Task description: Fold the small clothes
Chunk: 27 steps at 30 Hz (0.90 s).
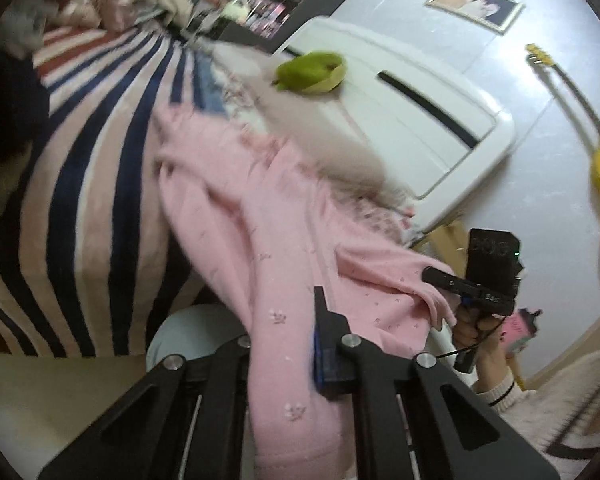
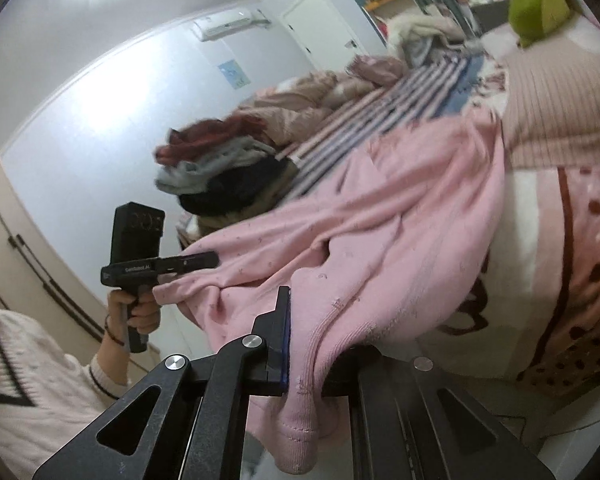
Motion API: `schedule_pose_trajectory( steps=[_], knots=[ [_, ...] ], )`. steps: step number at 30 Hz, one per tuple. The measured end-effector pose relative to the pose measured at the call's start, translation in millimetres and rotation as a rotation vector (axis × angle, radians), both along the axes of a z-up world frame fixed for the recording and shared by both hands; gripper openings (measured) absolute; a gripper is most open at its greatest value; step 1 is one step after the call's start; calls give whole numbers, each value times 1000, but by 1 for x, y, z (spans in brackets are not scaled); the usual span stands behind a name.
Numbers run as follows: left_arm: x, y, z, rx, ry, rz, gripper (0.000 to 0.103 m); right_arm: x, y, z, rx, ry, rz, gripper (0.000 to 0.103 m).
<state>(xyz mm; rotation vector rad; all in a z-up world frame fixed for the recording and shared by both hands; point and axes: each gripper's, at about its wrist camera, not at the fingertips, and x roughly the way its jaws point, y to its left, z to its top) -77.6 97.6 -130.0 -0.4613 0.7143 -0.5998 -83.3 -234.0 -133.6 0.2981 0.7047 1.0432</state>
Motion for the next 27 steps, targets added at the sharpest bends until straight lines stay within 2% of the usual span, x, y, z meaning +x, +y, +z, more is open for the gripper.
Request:
schedule_pose_trajectory(
  steps=[3, 6, 9, 11, 14, 16, 19, 22, 23, 24, 25, 26, 27],
  knots=[
    [-5, 4, 24, 4, -51, 23, 8, -5, 0, 25, -22, -48, -11, 2],
    [8, 5, 44, 57, -118, 54, 8, 7, 6, 48, -47, -105, -36, 2],
    [50, 6, 59, 138, -171, 88, 8, 41, 14, 67, -93, -146, -81, 2],
    [87, 5, 64, 169, -166, 96, 8, 76, 25, 73, -142, -154, -97, 2],
    [165, 10, 57, 214, -95, 123, 8, 144, 46, 69, -233, -89, -130, 2],
    [225, 11, 38, 249, -19, 128, 9, 191, 60, 57, -295, -44, -151, 2],
    [292, 11, -3, 292, 110, 133, 9, 260, 84, 16, -428, 59, -161, 3],
    [325, 8, -45, 316, 220, 113, 11, 292, 97, -27, -527, 162, -127, 5],
    [328, 8, -52, 318, 243, 103, 16, 295, 97, -34, -546, 174, -121, 7],
    [328, 9, -57, 311, 252, 82, 24, 295, 95, -36, -542, 177, -107, 14],
    [322, 11, -54, 303, 237, 68, 29, 294, 92, -34, -531, 175, -96, 21],
    [316, 14, -48, 299, 215, 61, 39, 291, 88, -29, -531, 168, -91, 27],
    [308, 18, -38, 291, 188, 55, 51, 285, 82, -23, -549, 151, -94, 43]
  ],
)
